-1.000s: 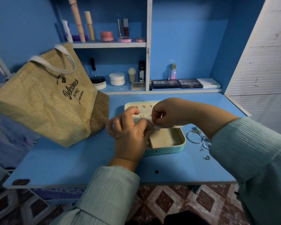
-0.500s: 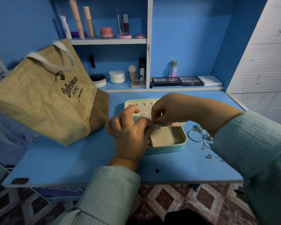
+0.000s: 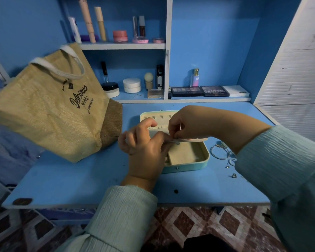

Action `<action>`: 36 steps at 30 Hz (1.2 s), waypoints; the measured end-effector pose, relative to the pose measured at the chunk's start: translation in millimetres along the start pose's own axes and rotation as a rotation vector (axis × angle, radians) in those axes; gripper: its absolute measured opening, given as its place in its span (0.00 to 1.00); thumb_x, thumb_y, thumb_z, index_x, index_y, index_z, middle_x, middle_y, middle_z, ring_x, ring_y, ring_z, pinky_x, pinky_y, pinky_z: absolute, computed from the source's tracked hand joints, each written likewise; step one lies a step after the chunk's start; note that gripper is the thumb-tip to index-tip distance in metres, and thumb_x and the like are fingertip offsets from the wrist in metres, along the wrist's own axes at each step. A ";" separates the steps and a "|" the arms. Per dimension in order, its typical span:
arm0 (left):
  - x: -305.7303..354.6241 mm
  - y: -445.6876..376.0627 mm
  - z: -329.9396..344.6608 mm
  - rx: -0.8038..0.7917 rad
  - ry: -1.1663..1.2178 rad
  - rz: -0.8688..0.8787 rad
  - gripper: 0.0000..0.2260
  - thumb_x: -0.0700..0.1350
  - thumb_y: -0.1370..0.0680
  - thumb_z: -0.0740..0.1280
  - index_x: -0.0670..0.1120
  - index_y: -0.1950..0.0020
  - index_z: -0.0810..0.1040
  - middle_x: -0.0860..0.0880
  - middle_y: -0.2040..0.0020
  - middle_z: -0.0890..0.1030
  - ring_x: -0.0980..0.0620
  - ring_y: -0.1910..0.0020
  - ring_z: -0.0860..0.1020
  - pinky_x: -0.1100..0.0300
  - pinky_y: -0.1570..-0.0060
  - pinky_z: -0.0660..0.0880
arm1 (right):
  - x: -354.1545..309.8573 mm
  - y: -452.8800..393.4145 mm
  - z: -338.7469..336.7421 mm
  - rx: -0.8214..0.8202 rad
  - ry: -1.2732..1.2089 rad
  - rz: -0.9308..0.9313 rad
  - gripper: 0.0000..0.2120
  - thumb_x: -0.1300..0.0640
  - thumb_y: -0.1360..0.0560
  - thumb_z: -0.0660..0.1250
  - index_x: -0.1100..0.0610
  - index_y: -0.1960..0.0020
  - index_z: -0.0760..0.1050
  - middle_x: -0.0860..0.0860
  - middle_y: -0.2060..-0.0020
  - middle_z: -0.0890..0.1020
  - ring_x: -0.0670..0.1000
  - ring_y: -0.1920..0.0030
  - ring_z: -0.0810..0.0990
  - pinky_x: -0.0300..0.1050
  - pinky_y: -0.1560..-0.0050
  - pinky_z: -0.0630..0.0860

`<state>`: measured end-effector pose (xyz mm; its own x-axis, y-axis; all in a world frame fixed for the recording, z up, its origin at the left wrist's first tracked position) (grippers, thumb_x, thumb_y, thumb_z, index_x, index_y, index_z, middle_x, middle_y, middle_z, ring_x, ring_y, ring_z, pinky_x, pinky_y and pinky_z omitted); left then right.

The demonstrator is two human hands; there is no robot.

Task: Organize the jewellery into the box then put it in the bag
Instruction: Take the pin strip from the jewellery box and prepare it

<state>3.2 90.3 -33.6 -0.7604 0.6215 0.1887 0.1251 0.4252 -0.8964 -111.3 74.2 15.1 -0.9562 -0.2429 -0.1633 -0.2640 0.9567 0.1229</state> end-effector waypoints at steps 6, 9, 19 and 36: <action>0.3 -2.1 0.3 -0.004 0.012 -0.012 0.17 0.59 0.29 0.63 0.50 0.70 0.79 0.51 0.44 0.66 0.47 0.50 0.62 0.51 0.49 0.59 | 1.7 5.8 4.0 0.108 -0.029 0.070 0.09 0.61 0.25 0.62 0.51 0.51 0.80 0.46 0.58 0.76 0.47 0.56 0.72 0.34 0.64 0.66; -0.4 -2.3 1.4 -0.017 0.010 -0.007 0.15 0.57 0.29 0.65 0.49 0.70 0.78 0.51 0.44 0.66 0.47 0.51 0.62 0.48 0.49 0.60 | 4.4 8.6 8.7 0.151 -0.056 0.116 0.11 0.61 0.25 0.61 0.50 0.50 0.79 0.47 0.53 0.79 0.49 0.53 0.73 0.41 0.58 0.70; -2.3 -1.1 10.3 -0.194 0.032 -0.019 0.07 0.47 0.34 0.75 0.49 0.65 0.78 0.50 0.44 0.65 0.46 0.49 0.63 0.40 0.52 0.69 | 14.4 20.8 14.7 0.278 -0.225 0.221 0.11 0.62 0.24 0.59 0.54 0.49 0.79 0.50 0.49 0.79 0.51 0.49 0.76 0.47 0.48 0.74; 18.3 -8.1 -0.3 -0.254 0.060 -0.030 0.10 0.45 0.37 0.79 0.55 0.63 0.81 0.47 0.51 0.76 0.47 0.51 0.65 0.49 0.48 0.60 | 39.8 66.6 28.0 0.544 -0.276 0.185 0.08 0.59 0.24 0.63 0.55 0.49 0.80 0.49 0.50 0.74 0.53 0.45 0.72 0.44 0.43 0.68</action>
<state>-11.5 98.4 -22.7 -0.7281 0.6405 0.2441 0.2648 0.5913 -0.7617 -163.4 132.7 -10.6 -0.8928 -0.0846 -0.4424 0.0741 0.9412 -0.3296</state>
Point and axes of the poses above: each hand's wrist, its own y-axis away from the middle knuckle, its own z-axis out of the palm, x = y × z, the point moved 6 cm from there along -y, towards the middle knuckle
